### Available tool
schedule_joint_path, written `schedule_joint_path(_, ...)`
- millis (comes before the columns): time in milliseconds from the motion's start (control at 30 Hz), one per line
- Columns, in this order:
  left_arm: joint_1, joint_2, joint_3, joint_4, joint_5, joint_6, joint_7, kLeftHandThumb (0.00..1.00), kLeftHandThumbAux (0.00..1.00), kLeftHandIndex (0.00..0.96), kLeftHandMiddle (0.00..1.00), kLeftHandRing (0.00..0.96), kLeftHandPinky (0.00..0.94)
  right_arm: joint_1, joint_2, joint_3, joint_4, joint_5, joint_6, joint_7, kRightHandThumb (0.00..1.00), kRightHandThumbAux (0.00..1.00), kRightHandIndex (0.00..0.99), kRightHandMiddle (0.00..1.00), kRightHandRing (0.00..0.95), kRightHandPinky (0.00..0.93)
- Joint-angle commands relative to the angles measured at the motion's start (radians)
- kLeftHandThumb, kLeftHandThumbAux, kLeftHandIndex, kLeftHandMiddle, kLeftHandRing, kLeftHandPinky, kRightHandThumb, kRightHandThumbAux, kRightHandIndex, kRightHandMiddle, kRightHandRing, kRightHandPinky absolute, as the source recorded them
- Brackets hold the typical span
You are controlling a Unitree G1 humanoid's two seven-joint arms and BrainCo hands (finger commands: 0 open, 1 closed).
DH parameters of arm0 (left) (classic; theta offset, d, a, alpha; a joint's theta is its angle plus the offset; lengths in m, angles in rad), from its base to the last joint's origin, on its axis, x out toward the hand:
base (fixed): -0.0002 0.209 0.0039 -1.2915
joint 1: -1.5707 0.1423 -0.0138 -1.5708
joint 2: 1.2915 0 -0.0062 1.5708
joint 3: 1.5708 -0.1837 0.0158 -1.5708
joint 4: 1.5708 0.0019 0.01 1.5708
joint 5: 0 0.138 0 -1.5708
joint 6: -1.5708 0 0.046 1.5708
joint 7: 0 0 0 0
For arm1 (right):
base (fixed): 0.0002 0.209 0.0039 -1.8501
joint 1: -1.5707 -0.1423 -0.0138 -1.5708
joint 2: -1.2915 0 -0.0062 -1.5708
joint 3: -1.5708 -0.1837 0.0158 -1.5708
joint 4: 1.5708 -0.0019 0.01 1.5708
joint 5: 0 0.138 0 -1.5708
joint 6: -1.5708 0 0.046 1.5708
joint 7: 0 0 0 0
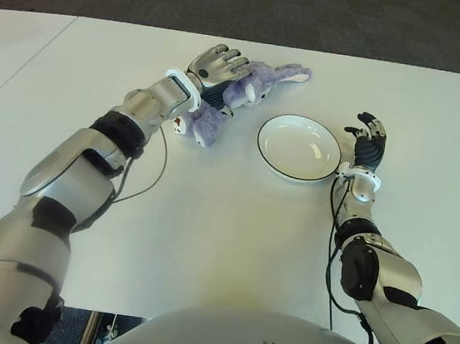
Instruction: Put the doll into the plate.
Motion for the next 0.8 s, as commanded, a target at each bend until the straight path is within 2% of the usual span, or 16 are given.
schedule_joint_path(33,-0.05,-0.137,-0.047,0.214,0.042,0.052,0.125,0.0,0.487,0.0,0.0,0.0,0.0,0.206,0.122,-0.014,0.145,0.027,0.119,-0.01,1.0,0.659,0.241,0.245,0.461,0.229)
schedule_joint_path(100,-0.061,-0.16,-0.055,0.258,0.042,0.061,0.155,0.0,0.49,0.0,0.0,0.0,0.0,0.208,0.123,-0.013,0.144,0.026,0.118,-0.011,1.0,0.659,0.24,0.245,0.461,0.236)
schedule_joint_path(133,-0.065,-0.168,-0.058,0.275,0.041,0.064,0.167,0.0,0.497,0.0,0.0,0.0,0.0,0.208,0.124,-0.013,0.144,0.025,0.117,-0.011,1.0,0.659,0.24,0.247,0.461,0.285)
schedule_joint_path(200,-0.07,-0.186,-0.061,0.309,0.037,0.073,0.195,0.0,0.504,0.0,0.0,0.0,0.0,0.208,0.126,-0.015,0.144,0.028,0.113,-0.01,1.0,0.659,0.24,0.25,0.461,0.299)
schedule_joint_path(333,-0.071,-0.208,-0.062,0.356,0.03,0.086,0.244,0.018,0.509,0.0,0.0,0.0,0.0,0.21,0.129,-0.019,0.143,0.033,0.106,-0.008,1.0,0.659,0.245,0.254,0.462,0.247)
schedule_joint_path(400,-0.072,-0.216,-0.064,0.373,0.029,0.092,0.263,0.027,0.51,0.0,0.0,0.0,0.0,0.211,0.129,-0.021,0.143,0.034,0.105,-0.006,1.0,0.658,0.249,0.258,0.462,0.276)
schedule_joint_path(433,-0.073,-0.218,-0.066,0.38,0.028,0.094,0.27,0.029,0.511,0.0,0.0,0.0,0.0,0.211,0.129,-0.021,0.142,0.035,0.104,-0.005,1.0,0.696,0.251,0.262,0.483,0.328)
schedule_joint_path(700,-0.082,-0.236,-0.101,0.432,0.046,0.155,0.338,0.038,0.509,0.0,0.0,0.0,0.0,0.214,0.127,-0.026,0.141,0.04,0.103,0.01,1.0,0.701,0.253,0.277,0.448,0.4)
schedule_joint_path(800,-0.084,-0.24,-0.117,0.45,0.058,0.188,0.366,0.038,0.507,0.0,0.0,0.0,0.0,0.214,0.126,-0.023,0.142,0.036,0.104,0.005,1.0,0.703,0.252,0.279,0.454,0.387)
